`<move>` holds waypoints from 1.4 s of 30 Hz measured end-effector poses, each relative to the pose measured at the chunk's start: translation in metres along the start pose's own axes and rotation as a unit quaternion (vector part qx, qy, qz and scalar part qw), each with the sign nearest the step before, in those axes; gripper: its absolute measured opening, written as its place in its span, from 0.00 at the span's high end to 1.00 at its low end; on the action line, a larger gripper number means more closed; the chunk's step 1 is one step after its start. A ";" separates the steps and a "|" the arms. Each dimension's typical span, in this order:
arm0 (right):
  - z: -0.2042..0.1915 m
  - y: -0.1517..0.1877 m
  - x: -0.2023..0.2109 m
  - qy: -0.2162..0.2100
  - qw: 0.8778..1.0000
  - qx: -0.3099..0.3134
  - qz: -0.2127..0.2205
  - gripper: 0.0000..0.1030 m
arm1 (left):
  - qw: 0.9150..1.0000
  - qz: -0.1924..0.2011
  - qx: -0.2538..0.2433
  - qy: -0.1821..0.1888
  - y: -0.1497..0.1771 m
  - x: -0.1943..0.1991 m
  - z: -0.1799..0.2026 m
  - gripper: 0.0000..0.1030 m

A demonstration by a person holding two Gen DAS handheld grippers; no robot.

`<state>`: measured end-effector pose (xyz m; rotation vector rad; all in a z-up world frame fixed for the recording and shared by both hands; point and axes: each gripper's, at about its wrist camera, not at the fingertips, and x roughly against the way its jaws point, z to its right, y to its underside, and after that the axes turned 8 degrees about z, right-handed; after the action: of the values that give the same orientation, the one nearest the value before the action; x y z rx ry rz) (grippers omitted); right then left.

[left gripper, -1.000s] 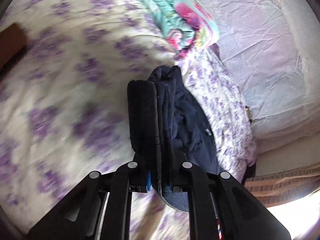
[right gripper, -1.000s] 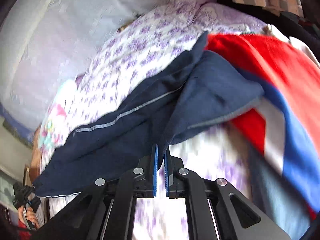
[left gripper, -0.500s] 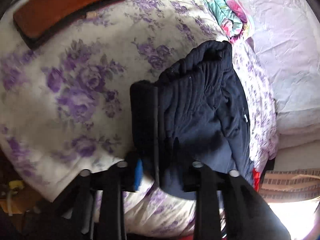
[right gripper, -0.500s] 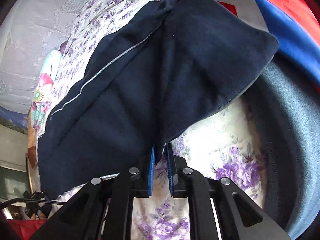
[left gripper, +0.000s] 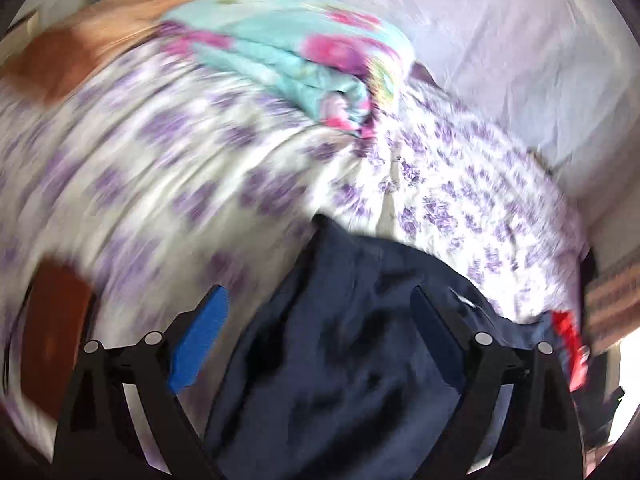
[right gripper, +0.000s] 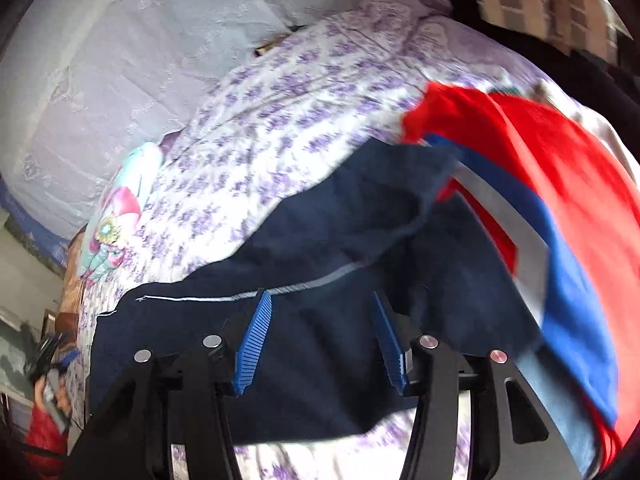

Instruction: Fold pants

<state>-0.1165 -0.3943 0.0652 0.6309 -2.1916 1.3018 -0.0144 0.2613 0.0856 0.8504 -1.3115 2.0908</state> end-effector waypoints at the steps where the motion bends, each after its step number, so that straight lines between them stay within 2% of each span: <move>1: -0.007 -0.004 -0.002 -0.001 1.000 0.016 0.001 0.48 | 1.000 -0.011 -0.012 -0.006 -0.006 -0.018 0.005 0.13; 3: -0.023 -0.010 -0.008 -0.008 0.999 0.049 -0.001 0.48 | 0.999 -0.052 -0.015 -0.001 -0.013 -0.056 0.012 0.13; 4: -0.032 -0.010 -0.009 -0.011 0.998 0.066 -0.002 0.48 | 0.997 -0.074 -0.003 0.013 -0.013 -0.069 0.014 0.14; 5: -0.042 -0.011 -0.009 -0.016 0.996 0.092 -0.002 0.47 | 0.994 -0.099 0.013 0.046 -0.011 -0.081 0.017 0.14; 6: -0.054 -0.011 -0.011 -0.021 0.993 0.118 -0.003 0.45 | 0.994 -0.100 0.011 0.052 -0.008 -0.082 0.021 0.14; 8: -0.074 -0.011 -0.014 -0.030 0.985 0.171 -0.008 0.44 | 0.995 -0.076 -0.027 0.052 -0.003 -0.077 0.032 0.24; 9: -0.089 -0.009 -0.018 -0.040 0.977 0.209 -0.012 0.44 | 0.995 -0.055 -0.057 0.055 -0.001 -0.070 0.037 0.49; 10: -0.100 -0.007 -0.022 -0.049 0.970 0.238 -0.016 0.44 | 0.995 -0.050 -0.064 0.053 0.000 -0.067 0.036 0.78; 11: -0.109 -0.005 -0.026 -0.056 0.964 0.258 -0.019 0.44 | 0.996 -0.047 -0.053 0.059 0.000 -0.063 0.030 0.83; 13: -0.132 -0.003 -0.043 -0.080 0.947 0.311 -0.034 0.44 | 0.996 -0.034 -0.020 0.086 -0.003 -0.054 0.018 0.84; 17: -0.160 -0.001 -0.085 -0.111 0.921 0.368 -0.065 0.44 | 0.995 -0.004 -0.005 0.098 -0.008 -0.030 0.015 0.84; 21: -0.173 -0.001 -0.128 -0.133 0.899 0.404 -0.108 0.46 | 0.995 0.014 0.002 0.101 -0.006 -0.013 0.016 0.84; 24: -0.172 0.010 -0.155 -0.131 0.876 0.440 -0.148 0.46 | 0.995 0.016 0.018 0.096 0.000 -0.011 0.012 0.84; 28: -0.159 0.025 -0.172 -0.135 0.855 0.460 -0.198 0.66 | 0.995 0.018 0.038 0.088 0.007 -0.012 0.004 0.84; 31: -0.163 0.028 -0.154 -0.134 0.845 0.487 -0.175 0.92 | 0.995 0.022 0.052 0.087 0.009 -0.012 0.002 0.84; 32: -0.166 0.025 -0.146 -0.133 0.843 0.495 -0.160 0.96 | 0.994 0.023 0.056 0.086 0.009 -0.012 0.002 0.84; 36: -0.185 -0.015 -0.120 -0.143 0.859 0.481 -0.098 0.96 | 0.991 0.049 0.079 0.094 0.001 -0.005 0.000 0.84; 39: -0.214 -0.045 -0.136 -0.126 0.864 0.486 -0.051 0.96 | 0.986 0.083 0.108 0.095 -0.011 -0.004 -0.007 0.84; 41: -0.237 -0.058 -0.159 -0.109 0.860 0.497 -0.024 0.96 | 0.983 0.097 0.130 0.086 -0.016 -0.007 -0.015 0.84; 42: -0.253 -0.058 -0.179 -0.091 0.853 0.515 -0.011 0.96 | 0.981 0.102 0.144 0.076 -0.018 -0.011 -0.021 0.84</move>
<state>0.1040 -0.1707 0.0936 1.1775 -1.4236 2.4661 0.0013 0.2866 0.0809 0.6756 -1.0705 2.4972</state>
